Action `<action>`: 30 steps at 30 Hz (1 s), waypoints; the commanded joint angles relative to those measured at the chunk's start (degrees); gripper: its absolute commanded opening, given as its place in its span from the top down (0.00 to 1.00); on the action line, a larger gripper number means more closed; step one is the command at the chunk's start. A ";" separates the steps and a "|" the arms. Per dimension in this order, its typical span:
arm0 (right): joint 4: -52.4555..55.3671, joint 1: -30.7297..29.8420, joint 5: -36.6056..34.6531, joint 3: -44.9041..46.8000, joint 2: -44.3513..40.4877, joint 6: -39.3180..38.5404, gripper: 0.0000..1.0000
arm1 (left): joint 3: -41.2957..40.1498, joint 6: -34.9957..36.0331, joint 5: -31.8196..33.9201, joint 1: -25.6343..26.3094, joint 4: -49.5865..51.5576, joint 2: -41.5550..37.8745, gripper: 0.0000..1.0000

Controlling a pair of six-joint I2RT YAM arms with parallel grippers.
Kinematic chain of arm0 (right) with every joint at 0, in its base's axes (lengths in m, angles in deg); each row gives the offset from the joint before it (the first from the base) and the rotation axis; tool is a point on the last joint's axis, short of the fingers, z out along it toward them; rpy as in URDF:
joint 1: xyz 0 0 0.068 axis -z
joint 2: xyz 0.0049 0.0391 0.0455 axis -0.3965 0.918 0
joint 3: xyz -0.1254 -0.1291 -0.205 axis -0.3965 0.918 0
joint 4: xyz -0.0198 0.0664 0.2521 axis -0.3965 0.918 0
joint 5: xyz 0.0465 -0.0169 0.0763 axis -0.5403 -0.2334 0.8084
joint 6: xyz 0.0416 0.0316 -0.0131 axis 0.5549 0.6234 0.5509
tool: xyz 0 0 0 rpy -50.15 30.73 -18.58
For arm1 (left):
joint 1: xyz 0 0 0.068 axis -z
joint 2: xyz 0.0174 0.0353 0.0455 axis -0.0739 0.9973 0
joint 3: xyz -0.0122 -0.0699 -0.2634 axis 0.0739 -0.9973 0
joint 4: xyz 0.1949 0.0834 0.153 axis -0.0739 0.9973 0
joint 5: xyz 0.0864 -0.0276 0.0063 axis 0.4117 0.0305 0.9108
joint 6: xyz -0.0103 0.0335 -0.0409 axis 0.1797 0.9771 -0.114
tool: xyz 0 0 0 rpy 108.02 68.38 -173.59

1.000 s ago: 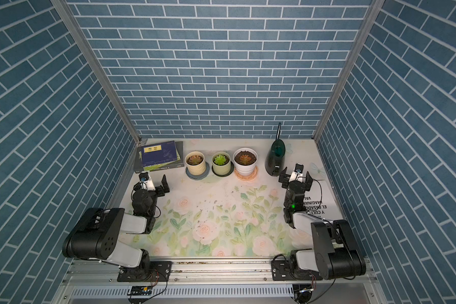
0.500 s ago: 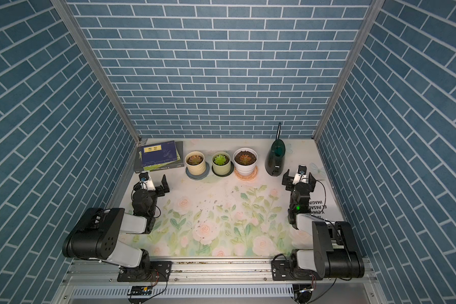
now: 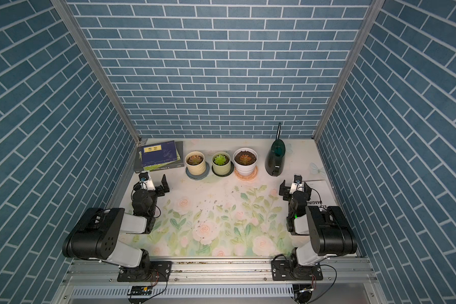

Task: Water the succulent around the soil edge
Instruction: Reset both arms

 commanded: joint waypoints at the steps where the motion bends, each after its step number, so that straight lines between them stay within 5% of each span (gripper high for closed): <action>1: -3.02 -0.10 1.03 -0.83 0.11 -0.25 0.01 | -0.38 0.53 0.60 0.23 -1.06 -0.01 0.00; 30: -3.87 -0.14 1.07 -0.56 0.08 -0.32 0.00 | -0.02 1.33 -1.64 0.31 -0.44 -0.02 0.00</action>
